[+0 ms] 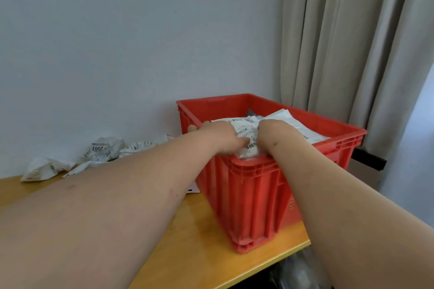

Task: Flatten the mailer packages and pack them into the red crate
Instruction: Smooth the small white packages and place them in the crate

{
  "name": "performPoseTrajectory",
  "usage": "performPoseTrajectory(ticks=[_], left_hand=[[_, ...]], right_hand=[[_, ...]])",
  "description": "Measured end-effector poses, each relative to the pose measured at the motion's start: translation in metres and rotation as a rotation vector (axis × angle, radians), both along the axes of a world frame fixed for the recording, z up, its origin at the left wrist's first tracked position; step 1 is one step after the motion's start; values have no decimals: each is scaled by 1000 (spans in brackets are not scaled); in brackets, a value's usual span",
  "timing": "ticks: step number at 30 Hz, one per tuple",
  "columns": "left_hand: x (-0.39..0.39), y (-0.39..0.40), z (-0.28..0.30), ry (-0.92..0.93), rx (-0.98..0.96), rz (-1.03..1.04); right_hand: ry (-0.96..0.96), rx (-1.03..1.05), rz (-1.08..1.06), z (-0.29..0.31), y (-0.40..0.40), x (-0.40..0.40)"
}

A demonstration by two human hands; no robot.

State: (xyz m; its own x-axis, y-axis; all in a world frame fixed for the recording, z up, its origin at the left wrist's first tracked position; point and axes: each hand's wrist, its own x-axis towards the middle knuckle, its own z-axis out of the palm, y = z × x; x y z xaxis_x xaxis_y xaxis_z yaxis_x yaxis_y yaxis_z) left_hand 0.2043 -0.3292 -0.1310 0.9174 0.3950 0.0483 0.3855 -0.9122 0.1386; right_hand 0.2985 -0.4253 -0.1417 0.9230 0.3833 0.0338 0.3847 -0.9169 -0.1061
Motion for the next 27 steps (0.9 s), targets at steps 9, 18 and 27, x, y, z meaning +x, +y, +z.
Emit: performPoseTrajectory(ticks=[9, 18, 27], left_hand=[[-7, 1, -7, -27, 93, 38], [-30, 30, -9, -309, 19, -106], [-110, 134, -72, -323, -277, 238]], right_hand=[[47, -117, -61, 1, -3, -3], [-256, 132, 61, 9, 8, -37], [-398, 422, 687, -25, 98, -126]])
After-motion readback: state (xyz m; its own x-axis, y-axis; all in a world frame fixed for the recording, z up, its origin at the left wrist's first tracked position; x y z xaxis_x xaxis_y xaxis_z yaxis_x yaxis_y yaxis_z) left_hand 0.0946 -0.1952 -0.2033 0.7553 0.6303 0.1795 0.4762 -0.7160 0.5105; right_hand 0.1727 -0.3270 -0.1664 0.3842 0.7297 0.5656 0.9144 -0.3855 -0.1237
